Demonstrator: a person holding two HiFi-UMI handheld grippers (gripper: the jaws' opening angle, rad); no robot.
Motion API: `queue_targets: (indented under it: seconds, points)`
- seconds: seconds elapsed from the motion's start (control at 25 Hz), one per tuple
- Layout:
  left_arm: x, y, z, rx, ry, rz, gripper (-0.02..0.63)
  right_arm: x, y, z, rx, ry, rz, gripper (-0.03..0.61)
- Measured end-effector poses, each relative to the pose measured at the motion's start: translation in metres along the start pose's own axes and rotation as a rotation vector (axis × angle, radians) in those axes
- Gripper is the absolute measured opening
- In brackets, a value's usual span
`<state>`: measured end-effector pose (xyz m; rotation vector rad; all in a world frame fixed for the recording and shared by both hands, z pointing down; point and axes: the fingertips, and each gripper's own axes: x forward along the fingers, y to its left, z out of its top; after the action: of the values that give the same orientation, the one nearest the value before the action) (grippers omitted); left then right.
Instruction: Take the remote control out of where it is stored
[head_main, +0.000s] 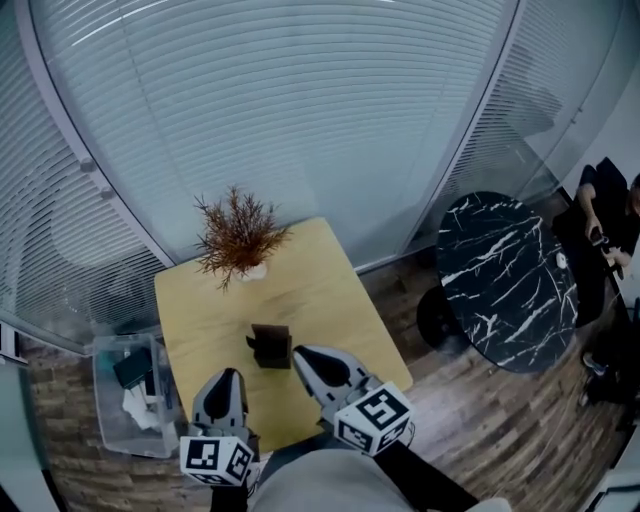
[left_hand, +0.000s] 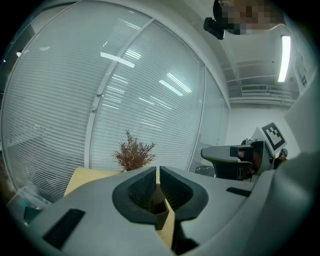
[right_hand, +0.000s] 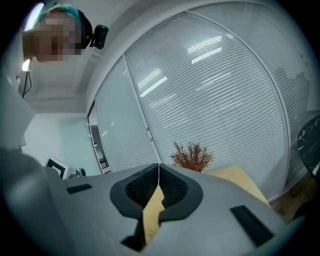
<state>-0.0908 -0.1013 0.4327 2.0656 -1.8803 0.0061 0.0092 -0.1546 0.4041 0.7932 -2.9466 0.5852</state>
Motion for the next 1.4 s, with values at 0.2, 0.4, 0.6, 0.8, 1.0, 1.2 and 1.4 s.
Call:
queue_targets:
  seconds: [0.2,0.4,0.6,0.8,1.0,1.2,1.4]
  points:
    - [0.013,0.008,-0.008,0.016,0.039,-0.029,0.009,0.009,-0.002,0.003,0.009,-0.007,-0.017,0.005]
    - [0.029,0.016,-0.017,0.013,0.076,-0.057,0.011,0.018,-0.009,0.003,0.020,-0.010,-0.041,0.005]
    - [0.043,0.020,-0.026,0.008,0.097,-0.089,0.011,0.026,-0.014,0.000,0.026,-0.005,-0.061,0.005]
    - [0.052,0.023,-0.026,0.011,0.037,-0.116,0.011,0.032,-0.013,-0.004,0.029,0.010,-0.071,0.005]
    - [0.062,0.030,-0.037,-0.055,0.048,-0.136,0.011,0.036,-0.014,-0.006,0.025,0.021,-0.084,0.005]
    - [0.066,0.034,-0.047,-0.068,0.069,-0.153,0.012,0.036,-0.014,-0.009,0.032,0.027,-0.094,0.005]
    - [0.075,0.037,-0.059,-0.080,0.110,-0.189,0.097,0.041,-0.015,-0.006,0.021,0.021,-0.095,0.005]
